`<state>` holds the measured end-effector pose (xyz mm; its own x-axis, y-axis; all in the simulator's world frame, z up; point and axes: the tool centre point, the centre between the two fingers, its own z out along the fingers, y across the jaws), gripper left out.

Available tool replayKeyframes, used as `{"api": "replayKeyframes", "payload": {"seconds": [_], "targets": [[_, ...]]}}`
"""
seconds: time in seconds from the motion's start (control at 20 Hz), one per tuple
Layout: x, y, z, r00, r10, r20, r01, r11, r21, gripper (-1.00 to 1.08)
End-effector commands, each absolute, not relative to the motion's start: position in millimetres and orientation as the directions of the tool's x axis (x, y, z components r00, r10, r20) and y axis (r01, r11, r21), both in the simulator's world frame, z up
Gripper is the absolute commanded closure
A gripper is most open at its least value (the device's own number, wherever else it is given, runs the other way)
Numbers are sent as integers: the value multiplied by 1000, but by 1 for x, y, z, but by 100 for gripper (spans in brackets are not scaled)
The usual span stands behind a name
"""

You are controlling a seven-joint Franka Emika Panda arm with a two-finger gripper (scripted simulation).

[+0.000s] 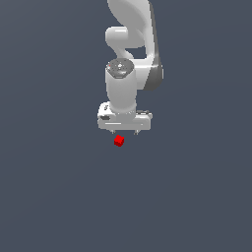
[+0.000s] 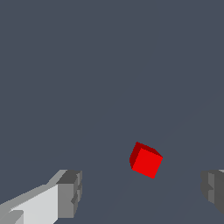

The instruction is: Pick up the red cube and move it to a goal position.

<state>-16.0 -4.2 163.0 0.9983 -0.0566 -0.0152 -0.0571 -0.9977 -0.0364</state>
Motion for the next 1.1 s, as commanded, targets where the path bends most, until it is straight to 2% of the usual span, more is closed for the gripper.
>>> {"api": "replayKeyframes", "payload": {"seconds": [0.0,0.5,1.05], "targets": [[-16,-4,163,998,-57,-15,-57,-998,-36,-92],[-24,-11,137,992,-129,-13,-129,-991,-29,-92],[-49,-30,59,940,-341,-4,-341,-940,-7,-92]]}}
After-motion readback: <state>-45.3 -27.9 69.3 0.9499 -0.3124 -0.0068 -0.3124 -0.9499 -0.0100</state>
